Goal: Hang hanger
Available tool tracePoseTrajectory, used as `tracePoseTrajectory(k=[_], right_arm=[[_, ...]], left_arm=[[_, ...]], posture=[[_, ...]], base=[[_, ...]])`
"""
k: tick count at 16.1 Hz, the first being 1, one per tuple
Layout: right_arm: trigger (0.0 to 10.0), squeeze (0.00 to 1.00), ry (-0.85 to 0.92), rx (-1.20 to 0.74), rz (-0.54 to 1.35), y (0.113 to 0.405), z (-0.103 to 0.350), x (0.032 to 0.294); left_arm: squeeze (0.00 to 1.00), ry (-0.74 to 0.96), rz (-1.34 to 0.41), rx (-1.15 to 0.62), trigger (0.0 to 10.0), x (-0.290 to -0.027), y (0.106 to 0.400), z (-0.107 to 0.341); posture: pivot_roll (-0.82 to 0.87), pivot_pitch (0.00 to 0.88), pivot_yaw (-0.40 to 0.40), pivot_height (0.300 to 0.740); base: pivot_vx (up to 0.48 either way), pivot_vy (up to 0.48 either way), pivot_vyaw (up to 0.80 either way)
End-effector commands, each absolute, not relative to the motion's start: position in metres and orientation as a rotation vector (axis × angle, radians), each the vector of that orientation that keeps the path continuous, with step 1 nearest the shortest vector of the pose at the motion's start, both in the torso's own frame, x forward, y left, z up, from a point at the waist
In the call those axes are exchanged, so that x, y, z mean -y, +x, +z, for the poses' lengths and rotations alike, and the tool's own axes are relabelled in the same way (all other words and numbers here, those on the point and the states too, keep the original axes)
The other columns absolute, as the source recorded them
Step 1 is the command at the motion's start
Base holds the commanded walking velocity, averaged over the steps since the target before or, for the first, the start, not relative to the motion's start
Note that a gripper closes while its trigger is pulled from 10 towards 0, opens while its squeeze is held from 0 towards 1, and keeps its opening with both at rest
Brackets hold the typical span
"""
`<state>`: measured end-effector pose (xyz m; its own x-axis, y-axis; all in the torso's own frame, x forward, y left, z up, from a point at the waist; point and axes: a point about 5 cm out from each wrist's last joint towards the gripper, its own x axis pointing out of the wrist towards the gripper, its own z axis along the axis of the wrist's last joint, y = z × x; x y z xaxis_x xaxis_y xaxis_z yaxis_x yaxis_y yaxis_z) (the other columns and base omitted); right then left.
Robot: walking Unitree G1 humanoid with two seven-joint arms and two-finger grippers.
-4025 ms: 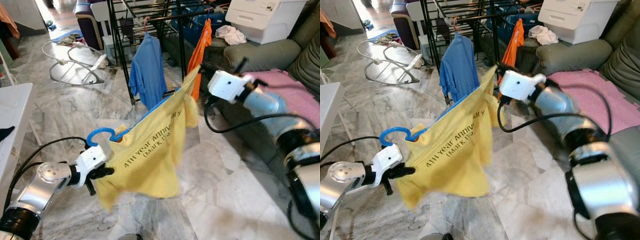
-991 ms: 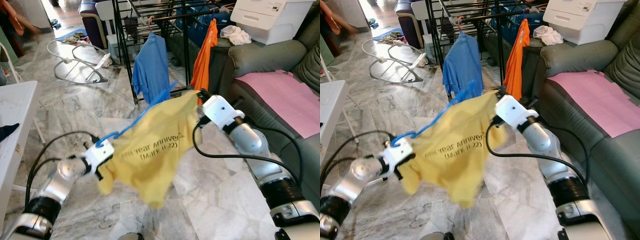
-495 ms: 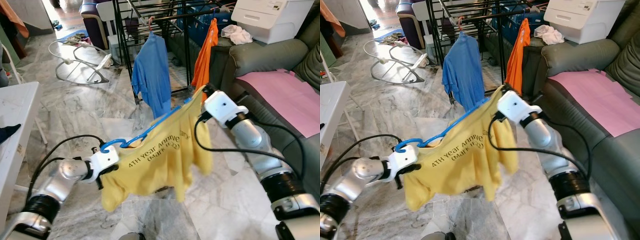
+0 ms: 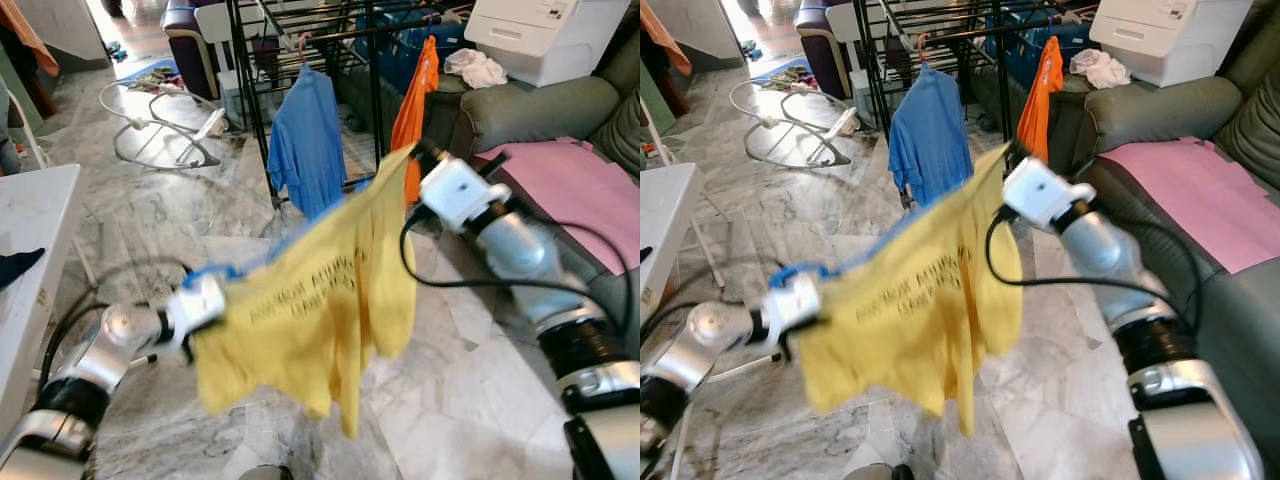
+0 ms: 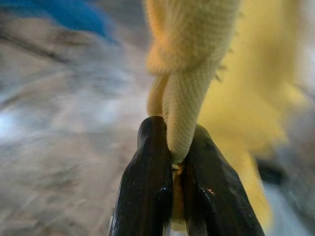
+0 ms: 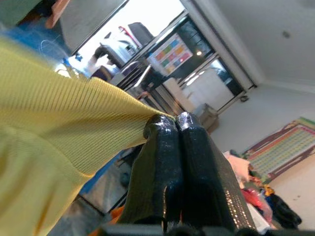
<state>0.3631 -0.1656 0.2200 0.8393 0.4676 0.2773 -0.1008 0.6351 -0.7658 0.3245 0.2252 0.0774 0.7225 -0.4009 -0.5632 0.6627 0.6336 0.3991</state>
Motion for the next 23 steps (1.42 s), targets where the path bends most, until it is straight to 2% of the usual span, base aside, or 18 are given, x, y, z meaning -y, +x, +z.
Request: tracePoseTrajectory(k=[1, 5, 8, 11, 14, 16, 18, 20, 22, 23], right_arm=[[0.0, 0.0, -0.796, 0.541, 0.272, 0.364, 0.237, 0.175], [0.0, 0.0, -0.79, 0.544, 0.288, 0.361, 0.23, 0.173], [0.0, 0.0, -0.799, 0.544, 0.285, 0.362, 0.23, 0.175], [0.0, 0.0, -0.819, 0.557, 0.262, 0.364, 0.237, 0.18], [0.0, 0.0, -0.847, 0.584, 0.25, 0.37, 0.25, 0.182], [0.0, 0.0, -0.866, 0.624, 0.286, 0.373, 0.259, 0.171], [0.0, 0.0, -0.844, 0.72, 0.357, 0.376, 0.279, 0.141], [0.0, 0.0, -0.809, 0.779, 0.422, 0.375, 0.289, 0.12], [0.0, 0.0, -0.791, 0.843, 0.6, 0.363, 0.291, 0.091], [0.0, 0.0, -0.761, 0.847, 0.637, 0.36, 0.292, 0.086]], left_arm=[[0.0, 0.556, -0.504, -0.442, 0.0, -0.238, 0.329, 0.083], [0.0, 0.476, -0.492, -0.451, 0.0, -0.236, 0.328, 0.078], [0.0, 0.492, -0.725, -0.479, 0.0, -0.224, 0.314, 0.073], [0.0, 0.532, -0.983, -0.643, 0.0, -0.228, 0.287, 0.061], [0.0, 0.534, -1.119, -0.719, 0.0, -0.235, 0.275, 0.063], [0.0, 0.547, -1.217, -0.775, 0.0, -0.235, 0.266, 0.064], [0.0, 0.603, -1.328, -0.855, 0.0, -0.235, 0.254, 0.06], [0.0, 0.604, -1.34, -0.861, 0.0, -0.233, 0.254, 0.06], [0.0, 0.611, -1.318, -0.849, 0.0, -0.23, 0.258, 0.06], [0.0, 0.604, -1.318, -0.846, 0.0, -0.229, 0.258, 0.061]], posture=[[-0.05, 0.02, 0.079, 0.74], [-0.05, 0.02, 0.083, 0.74], [-0.05, 0.021, 0.083, 0.74], [-0.05, 0.022, 0.083, 0.74], [-0.05, 0.027, 0.09, 0.74], [-0.05, 0.028, 0.091, 0.74], [-0.05, 0.028, 0.096, 0.74], [-0.05, 0.028, 0.096, 0.74], [-0.04, 0.027, 0.094, 0.74], [-0.04, 0.027, 0.094, 0.74]], base=[[0.0, 0.0, 0.0], [0.0, 0.0, 0.0], [0.0, 0.0, 0.0], [0.0, 0.0, 0.0], [0.0, 0.0, 0.0], [0.0, 0.0, 0.0], [0.0, 0.0, 0.0], [0.0, 0.0, 0.0], [0.0, 0.0, 0.0], [0.0, 0.0, 0.0]])
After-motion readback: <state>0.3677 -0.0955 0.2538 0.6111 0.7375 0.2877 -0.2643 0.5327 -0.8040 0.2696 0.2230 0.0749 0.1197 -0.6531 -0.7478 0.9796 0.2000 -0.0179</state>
